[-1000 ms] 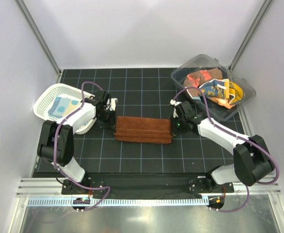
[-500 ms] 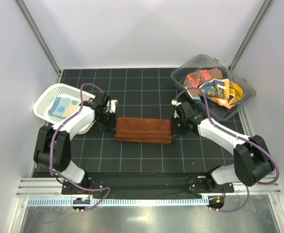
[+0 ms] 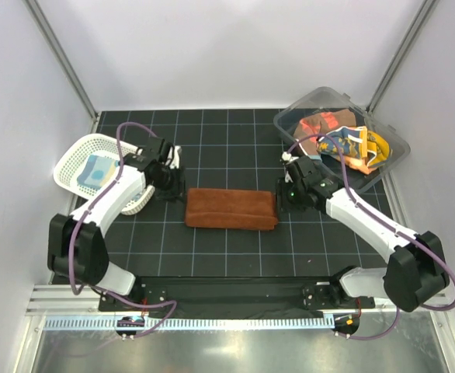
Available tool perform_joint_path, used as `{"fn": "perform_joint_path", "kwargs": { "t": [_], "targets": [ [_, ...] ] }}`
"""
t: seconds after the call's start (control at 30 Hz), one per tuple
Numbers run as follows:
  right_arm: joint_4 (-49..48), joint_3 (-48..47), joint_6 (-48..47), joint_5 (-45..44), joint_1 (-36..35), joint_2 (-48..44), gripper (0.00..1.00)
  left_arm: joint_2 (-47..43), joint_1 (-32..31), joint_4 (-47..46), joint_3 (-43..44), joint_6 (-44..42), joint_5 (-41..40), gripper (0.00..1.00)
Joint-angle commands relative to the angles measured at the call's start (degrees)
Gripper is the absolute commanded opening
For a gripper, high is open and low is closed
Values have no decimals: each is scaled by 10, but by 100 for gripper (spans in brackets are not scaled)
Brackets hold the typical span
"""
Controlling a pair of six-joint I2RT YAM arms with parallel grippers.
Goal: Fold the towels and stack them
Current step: Fold the towel
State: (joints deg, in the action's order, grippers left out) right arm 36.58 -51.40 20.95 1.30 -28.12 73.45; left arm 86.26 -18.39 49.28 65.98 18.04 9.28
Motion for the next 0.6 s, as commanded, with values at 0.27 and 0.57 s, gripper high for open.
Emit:
{"fn": "perform_joint_path", "kwargs": {
  "t": [0.27,0.57],
  "targets": [
    [-163,43,96,78,0,64,44,26,-17,-208,-99,172,130,42],
    [-171,108,121,36,-4,-1,44,15,-18,-161,-109,177,25,43]
  ]
}}
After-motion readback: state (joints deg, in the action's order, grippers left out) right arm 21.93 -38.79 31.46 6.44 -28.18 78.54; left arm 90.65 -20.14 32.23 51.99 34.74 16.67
